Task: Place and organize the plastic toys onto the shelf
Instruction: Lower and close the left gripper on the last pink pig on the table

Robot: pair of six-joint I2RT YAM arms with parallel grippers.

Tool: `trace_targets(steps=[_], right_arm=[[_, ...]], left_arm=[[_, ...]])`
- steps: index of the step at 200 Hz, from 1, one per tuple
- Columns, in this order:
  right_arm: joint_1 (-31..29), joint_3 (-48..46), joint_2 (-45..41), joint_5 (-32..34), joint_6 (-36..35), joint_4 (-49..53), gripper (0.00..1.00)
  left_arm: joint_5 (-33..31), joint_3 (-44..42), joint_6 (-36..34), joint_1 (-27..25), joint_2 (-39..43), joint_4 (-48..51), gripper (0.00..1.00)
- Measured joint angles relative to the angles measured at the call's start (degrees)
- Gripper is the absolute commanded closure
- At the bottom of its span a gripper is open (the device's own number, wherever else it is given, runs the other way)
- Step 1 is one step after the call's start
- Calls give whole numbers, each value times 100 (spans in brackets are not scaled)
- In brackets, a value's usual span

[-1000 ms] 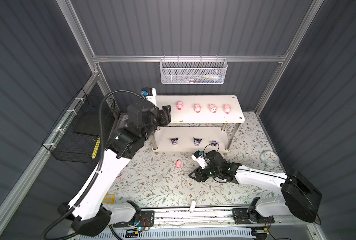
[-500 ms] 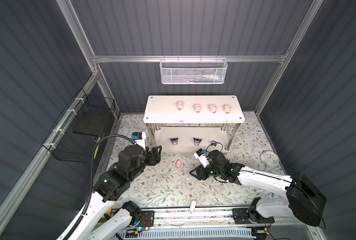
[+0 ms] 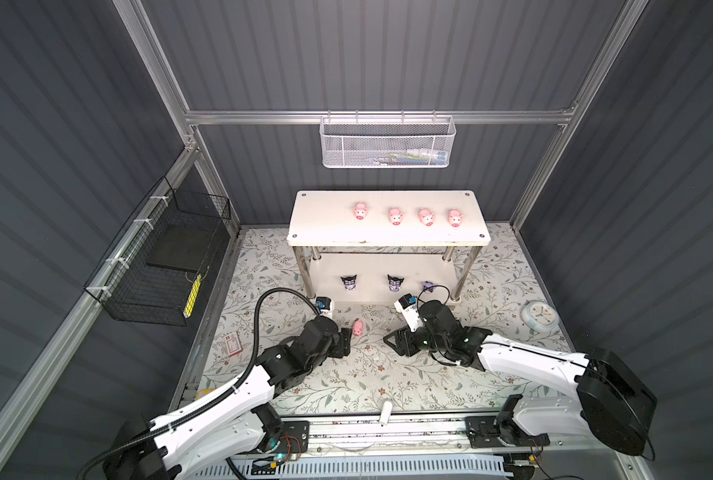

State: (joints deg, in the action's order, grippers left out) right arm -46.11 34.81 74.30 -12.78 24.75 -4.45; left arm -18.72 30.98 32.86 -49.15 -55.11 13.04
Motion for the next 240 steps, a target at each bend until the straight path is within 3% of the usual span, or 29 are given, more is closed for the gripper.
trace_targets(steps=[32, 116, 240], right_arm=[[26, -59, 0, 39, 28, -59, 41], [203, -323, 0, 28, 79, -284, 41], [498, -492, 144, -227, 101, -599, 41]], left_arm=[[-17, -118, 46, -46, -929, -649, 21], [-15, -70, 87, -160, -2409, -1700, 20], [-107, 586, 81, -197, -3532, -2024, 26]])
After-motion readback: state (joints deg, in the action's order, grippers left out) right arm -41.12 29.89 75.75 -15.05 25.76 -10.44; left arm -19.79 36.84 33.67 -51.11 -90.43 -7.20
